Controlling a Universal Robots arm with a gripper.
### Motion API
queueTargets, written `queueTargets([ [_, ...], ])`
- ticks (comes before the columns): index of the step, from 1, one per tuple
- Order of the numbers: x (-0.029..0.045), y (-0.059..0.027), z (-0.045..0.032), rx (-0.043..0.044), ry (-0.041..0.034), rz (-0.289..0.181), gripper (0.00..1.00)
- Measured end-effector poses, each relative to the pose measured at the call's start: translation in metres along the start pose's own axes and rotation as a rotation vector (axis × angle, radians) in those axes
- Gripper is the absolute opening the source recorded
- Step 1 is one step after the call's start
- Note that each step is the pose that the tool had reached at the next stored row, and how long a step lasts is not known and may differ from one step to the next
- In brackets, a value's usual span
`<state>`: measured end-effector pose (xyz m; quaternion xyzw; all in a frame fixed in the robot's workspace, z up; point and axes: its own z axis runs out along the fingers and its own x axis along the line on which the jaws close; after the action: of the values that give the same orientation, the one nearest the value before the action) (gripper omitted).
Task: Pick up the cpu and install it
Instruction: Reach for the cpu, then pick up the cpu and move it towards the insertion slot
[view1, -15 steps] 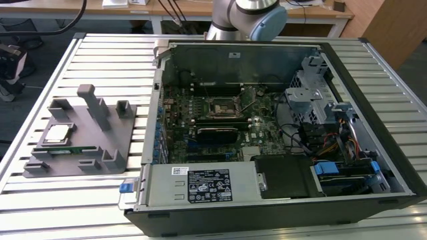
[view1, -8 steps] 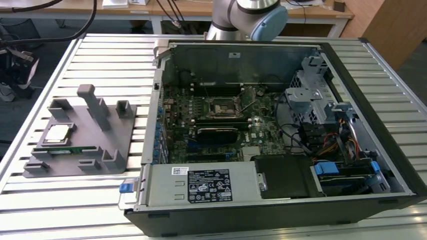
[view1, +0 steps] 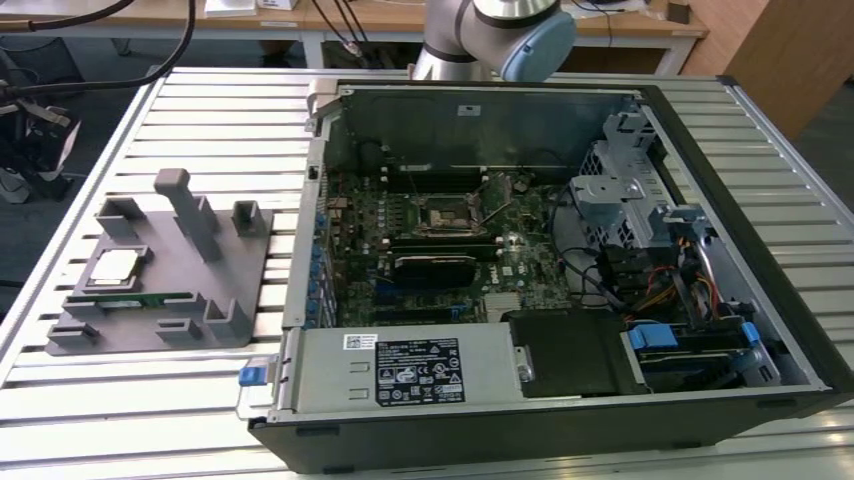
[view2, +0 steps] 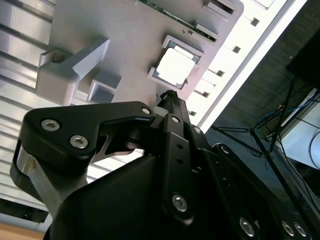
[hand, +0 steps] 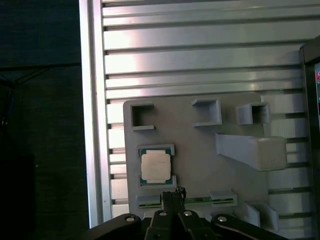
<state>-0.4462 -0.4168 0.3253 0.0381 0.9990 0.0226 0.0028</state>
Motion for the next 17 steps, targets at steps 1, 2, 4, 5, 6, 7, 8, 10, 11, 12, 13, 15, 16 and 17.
queueTargets([
  [1,0.0000,0.0000,0.0000,-0.0004,-0.0001,0.000,0.11],
  [2,0.0000,0.0000,0.0000,-0.0004,0.0000,0.000,0.11],
  [4,0.0000,0.0000,0.0000,-0.0005,0.0000,0.000,0.11],
  [5,0.0000,0.0000,0.0000,-0.0005,0.0000,0.000,0.11],
  [6,0.0000,0.0000,0.0001,-0.0006,-0.0001,0.000,0.11],
  [7,0.0000,-0.0001,0.0003,-0.0005,0.0000,0.000,0.11],
  [8,0.0000,-0.0001,0.0008,-0.0006,-0.0002,0.000,0.11],
  [10,0.0000,-0.0001,0.0022,-0.0006,-0.0001,0.000,0.11],
  [11,0.0000,-0.0002,0.0030,-0.0005,0.0000,0.000,0.11],
  [12,0.0000,-0.0003,0.0039,-0.0005,0.0000,0.000,0.11],
  [13,0.0000,-0.0004,0.0048,-0.0006,-0.0001,0.000,0.11],
  [15,0.0000,-0.0007,0.0069,-0.0005,0.0000,0.000,0.11],
  [16,0.0000,-0.0009,0.0082,-0.0005,0.0000,0.000,0.11],
  [17,0.0000,-0.0011,0.0094,-0.0005,0.0000,0.000,0.11],
])
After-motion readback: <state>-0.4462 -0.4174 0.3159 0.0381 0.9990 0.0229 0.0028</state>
